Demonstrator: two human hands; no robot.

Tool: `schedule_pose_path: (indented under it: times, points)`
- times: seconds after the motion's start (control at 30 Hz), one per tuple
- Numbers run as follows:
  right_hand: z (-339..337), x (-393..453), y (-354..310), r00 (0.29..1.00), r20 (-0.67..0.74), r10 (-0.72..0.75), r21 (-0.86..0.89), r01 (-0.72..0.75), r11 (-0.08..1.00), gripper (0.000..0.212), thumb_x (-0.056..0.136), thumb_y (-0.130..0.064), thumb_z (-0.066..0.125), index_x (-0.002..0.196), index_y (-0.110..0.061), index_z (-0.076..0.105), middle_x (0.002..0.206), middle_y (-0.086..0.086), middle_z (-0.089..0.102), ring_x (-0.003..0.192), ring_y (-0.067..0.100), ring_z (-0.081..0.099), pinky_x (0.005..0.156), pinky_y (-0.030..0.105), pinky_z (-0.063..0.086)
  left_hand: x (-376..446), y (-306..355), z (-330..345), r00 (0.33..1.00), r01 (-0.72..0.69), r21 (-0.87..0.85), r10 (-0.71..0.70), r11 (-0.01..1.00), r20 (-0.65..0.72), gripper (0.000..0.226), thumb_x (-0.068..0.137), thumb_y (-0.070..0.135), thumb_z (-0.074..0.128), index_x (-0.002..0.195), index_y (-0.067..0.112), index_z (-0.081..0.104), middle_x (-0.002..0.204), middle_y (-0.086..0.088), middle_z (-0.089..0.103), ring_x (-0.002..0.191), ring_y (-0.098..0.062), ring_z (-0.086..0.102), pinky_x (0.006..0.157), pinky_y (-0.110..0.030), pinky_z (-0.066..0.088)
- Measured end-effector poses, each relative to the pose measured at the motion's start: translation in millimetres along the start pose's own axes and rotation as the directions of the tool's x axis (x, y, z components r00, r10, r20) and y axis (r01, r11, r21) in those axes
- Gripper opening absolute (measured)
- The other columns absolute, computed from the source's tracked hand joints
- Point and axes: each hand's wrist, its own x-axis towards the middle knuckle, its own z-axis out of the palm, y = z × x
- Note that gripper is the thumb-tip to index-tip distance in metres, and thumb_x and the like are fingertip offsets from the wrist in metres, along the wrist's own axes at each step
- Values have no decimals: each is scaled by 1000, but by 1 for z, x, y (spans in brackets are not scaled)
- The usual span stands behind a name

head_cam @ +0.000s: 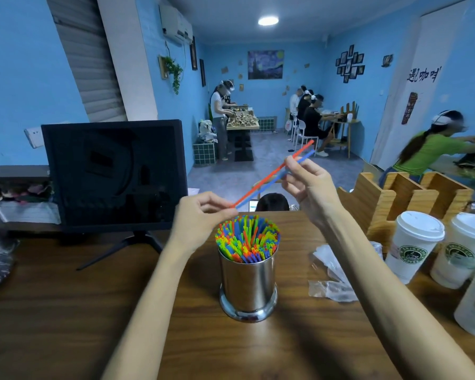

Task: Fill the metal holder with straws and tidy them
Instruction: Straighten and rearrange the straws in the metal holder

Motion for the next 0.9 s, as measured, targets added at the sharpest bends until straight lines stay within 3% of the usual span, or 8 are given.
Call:
schedule_pose_path:
  times: [0.07,0.17,0.3,0.37,0.47,0.6,0.8,0.9]
  points:
    - [8,0,1,999,39,-29,-59,31,998,10,93,-15,70,83,-12,69,86,8,70,74,18,71,80,31,60,-4,-6,6,994,10,45,-14,999,109,19,69,7,91,74,20,77,74,1,77,71,-10,73,68,-26,57]
    - [21,-3,1,989,116,-93,-224,117,967,4,95,-8,69,93,-6,66,87,13,74,77,30,73,77,38,63,-10,-10,14,982,-16,190,-21,982,190,19,68,15,93,73,22,77,74,6,76,73,-8,72,73,-31,60]
    - [32,-5,5,938,272,-215,-460,323,827,7,95,-8,71,100,-9,66,83,16,71,74,27,76,67,32,61,-12,-10,14,964,-49,272,-26,961,266,23,71,17,91,87,23,75,78,8,76,71,1,68,64,-13,49]
    - [32,-7,11,912,331,-242,-566,397,722,19,94,-11,72,110,-16,64,84,10,71,72,21,76,64,29,59,-14,-8,11,957,-42,287,-45,957,288,27,73,15,89,95,20,76,80,8,77,64,8,62,61,-5,40]
    - [26,-12,26,894,396,-211,-667,438,603,46,92,-12,75,130,-28,56,88,2,70,70,15,76,68,36,63,-19,-6,4,967,-80,315,-3,946,255,16,76,17,88,85,20,76,72,11,71,57,7,55,59,-6,38]
    - [16,-16,51,871,462,-170,-732,482,481,77,90,-12,76,150,-36,36,93,-12,64,66,9,72,73,36,62,-25,-3,0,930,-133,387,-20,912,367,19,70,35,91,82,29,77,75,12,72,69,-1,62,65,-14,46]
    - [-1,-23,79,858,473,-202,-794,514,324,21,84,-30,81,101,-22,73,83,-18,62,77,6,64,76,40,56,-26,-13,-1,925,-130,447,-54,885,376,26,63,44,92,84,42,77,90,16,69,90,-9,62,85,-32,53]
    - [-10,-27,89,860,483,-163,-815,510,275,18,89,-41,75,86,-24,78,89,-12,68,85,5,62,79,31,51,-27,-17,-5,909,-152,481,-69,863,411,33,60,51,91,88,46,75,95,19,66,95,-8,57,87,-31,50]
